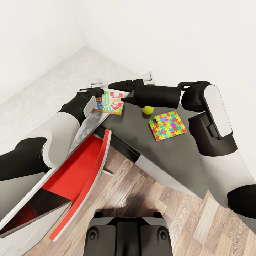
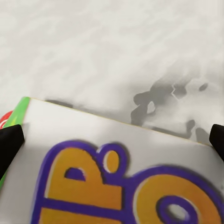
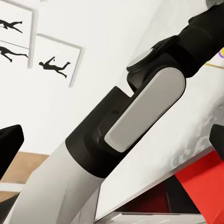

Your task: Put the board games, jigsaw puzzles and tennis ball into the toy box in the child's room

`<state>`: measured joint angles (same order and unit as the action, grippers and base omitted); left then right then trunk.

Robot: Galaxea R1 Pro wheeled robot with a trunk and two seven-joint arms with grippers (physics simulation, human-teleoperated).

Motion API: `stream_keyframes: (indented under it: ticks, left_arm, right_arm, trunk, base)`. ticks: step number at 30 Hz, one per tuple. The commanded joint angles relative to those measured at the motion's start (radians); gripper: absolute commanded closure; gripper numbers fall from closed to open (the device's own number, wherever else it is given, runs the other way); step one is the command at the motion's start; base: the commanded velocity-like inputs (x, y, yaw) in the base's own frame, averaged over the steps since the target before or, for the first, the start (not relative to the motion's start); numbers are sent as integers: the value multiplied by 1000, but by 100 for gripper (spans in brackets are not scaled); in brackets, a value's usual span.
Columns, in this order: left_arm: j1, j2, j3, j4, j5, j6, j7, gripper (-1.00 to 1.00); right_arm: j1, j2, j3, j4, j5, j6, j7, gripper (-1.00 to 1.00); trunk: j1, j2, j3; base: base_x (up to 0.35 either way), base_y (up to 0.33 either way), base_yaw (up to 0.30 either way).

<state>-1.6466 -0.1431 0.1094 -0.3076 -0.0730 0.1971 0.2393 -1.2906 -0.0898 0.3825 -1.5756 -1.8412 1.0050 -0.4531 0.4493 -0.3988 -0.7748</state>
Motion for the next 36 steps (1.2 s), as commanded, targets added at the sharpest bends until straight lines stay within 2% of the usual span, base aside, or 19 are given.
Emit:
stream_keyframes:
  ticks: [1,17,25,36]
  left_arm:
    - [0,-1,9,1,-1,5,0,-100]
    - [1,-3,8,-2,-1,6,1,-100]
    - [1,-3,9,-3,-1,5,0,-100]
    - [1,2,17,-31,-1,8,3,-100]
  right_arm:
    - [-1,-1,1,-1,-10,-1,-10,-100]
    - [-1,-1,1,-1,-10,0,-10,-100]
    - [-2,-1,1,0,-10,0,-10,-100]
    - [-2,-2,1,-1,-10,1,-9,-100]
  trunk:
    - [1,-1,-1]
    - [1,-1,-1]
    - [1,-1,-1]
    - [1,-1,-1]
  base:
    - [0,0,0]
    - [-52,-29,0]
    - [0,-192,0]
    - [0,-17,0]
